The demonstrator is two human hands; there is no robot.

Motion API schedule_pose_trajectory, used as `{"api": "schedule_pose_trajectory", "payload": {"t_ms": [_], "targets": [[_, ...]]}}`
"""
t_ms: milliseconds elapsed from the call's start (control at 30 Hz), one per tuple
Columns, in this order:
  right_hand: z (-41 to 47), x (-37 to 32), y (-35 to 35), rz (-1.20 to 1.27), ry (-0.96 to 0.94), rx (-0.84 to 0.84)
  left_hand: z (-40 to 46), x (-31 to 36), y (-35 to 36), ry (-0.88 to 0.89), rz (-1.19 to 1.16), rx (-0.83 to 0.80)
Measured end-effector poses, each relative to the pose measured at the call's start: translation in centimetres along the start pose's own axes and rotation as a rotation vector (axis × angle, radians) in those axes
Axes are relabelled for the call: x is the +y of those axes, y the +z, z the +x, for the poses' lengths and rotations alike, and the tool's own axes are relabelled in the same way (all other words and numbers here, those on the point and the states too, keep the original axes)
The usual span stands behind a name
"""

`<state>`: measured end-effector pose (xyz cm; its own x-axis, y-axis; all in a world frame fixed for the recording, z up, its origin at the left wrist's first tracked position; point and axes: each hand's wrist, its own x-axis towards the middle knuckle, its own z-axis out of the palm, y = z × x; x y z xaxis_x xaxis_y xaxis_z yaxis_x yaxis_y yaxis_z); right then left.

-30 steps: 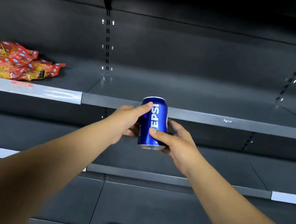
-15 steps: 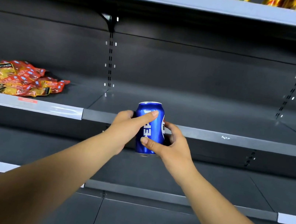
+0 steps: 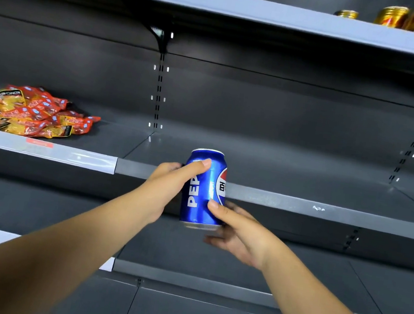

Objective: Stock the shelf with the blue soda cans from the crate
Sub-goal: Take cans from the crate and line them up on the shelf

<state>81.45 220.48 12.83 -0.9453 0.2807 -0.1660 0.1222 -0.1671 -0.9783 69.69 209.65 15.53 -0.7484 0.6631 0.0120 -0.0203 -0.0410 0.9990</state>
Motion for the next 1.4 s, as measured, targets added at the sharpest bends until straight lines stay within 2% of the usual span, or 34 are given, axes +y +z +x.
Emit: {"api": "schedule_pose_trajectory", "payload": {"t_ms": [133,233,600,833,1000,1400], "targets": [[0.9,0.2,-0.3,0.15,-0.021,-0.077,0.5,0.3,0.2,-0.05,-0.097,-0.009],[1.1,-0.2,0.4,0.156,-0.073,0.011,0.7,0.7,0.1,-0.051,-0.11,-0.028],[1.5,-0.9,3.8,-0.05,-0.219,0.297,1.3,1.3,-0.5,-0.103,-0.129,-0.026],[1.4,-0.7,5.2,-0.326,-0.283,0.464,1.0,0.9,-0.9,-0.124,-0.106,-0.003],[1.3,-1.1,5.5,-0.361,-0.307,0.441,1.3,1.2,-1.7,-0.068,-0.131,0.047],[0.6,-3.0,4.6,-0.265,-0.208,0.203,0.7,2.1,-2.1,0.02,-0.168,0.039]]}}
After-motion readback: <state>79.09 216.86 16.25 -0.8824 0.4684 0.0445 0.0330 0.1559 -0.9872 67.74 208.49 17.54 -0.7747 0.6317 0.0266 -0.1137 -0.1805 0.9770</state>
